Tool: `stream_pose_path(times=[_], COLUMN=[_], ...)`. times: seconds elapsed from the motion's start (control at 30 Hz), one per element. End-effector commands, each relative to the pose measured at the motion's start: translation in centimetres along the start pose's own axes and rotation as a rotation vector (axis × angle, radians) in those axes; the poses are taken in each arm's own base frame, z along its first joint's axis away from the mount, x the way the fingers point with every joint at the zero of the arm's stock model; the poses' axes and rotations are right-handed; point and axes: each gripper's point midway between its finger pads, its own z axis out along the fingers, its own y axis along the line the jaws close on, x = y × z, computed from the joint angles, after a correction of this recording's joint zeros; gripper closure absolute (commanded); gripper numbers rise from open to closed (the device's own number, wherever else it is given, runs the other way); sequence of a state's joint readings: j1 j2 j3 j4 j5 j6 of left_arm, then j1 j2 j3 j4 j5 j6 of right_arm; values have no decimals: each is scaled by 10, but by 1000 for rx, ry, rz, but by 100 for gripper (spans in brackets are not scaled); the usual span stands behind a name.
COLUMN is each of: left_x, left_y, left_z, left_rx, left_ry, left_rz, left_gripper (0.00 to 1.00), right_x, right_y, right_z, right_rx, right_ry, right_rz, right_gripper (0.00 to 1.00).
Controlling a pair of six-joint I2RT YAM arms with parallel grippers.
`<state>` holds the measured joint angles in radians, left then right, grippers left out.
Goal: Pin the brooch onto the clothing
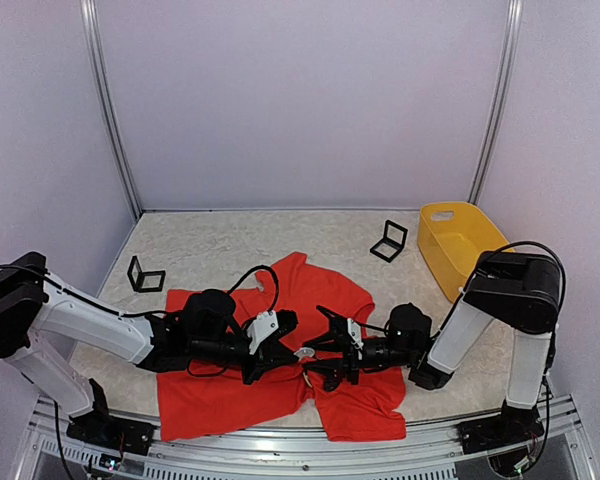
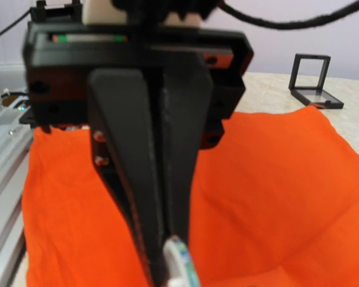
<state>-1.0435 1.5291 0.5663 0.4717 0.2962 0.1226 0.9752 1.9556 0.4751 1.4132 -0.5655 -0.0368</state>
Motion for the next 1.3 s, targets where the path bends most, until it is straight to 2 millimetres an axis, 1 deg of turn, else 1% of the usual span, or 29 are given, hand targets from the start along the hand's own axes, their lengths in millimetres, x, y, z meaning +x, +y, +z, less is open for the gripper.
stream_pose_path(times=[0.0,0.1,0.23,0.3,0.47,0.6,0.8,0.9,1.0,1.07,1.27], left_x=[-18,-18,-16,-14,-13,-8,-5,-2,0,1,2], left_y=[0,0,0,0,-2,-2,-5,-6,-7,-7,-7], left_z=[-1,-1,-1,0,-1,-1,1,2,3,3,3], left_rx=[12,8,12,9,1,-1,2,0,1,-3,-6], left_ry=[-47,-47,-38,-30,-21,-4,4,17,23,27,29], left_rz=[5,4,9,14,36,37,43,47,51,53,51], left_gripper=[100,100,100,100,100,100,100,100,100,100,100], right_x=[8,7,6,6,10,6,2,0,-1,-1,-3], right_y=[-1,-1,-3,-4,-14,-21,-29,-34,-38,-39,-38], right_z=[8,8,10,11,14,14,12,10,8,7,4], right_rx=[-7,-9,-3,2,32,50,53,56,58,55,53], right_ry=[27,23,20,22,51,39,21,12,1,-3,-23], right_rz=[-10,-20,-11,7,62,131,203,241,278,299,305], right_gripper=[59,63,77,80,81,85,87,90,90,89,90])
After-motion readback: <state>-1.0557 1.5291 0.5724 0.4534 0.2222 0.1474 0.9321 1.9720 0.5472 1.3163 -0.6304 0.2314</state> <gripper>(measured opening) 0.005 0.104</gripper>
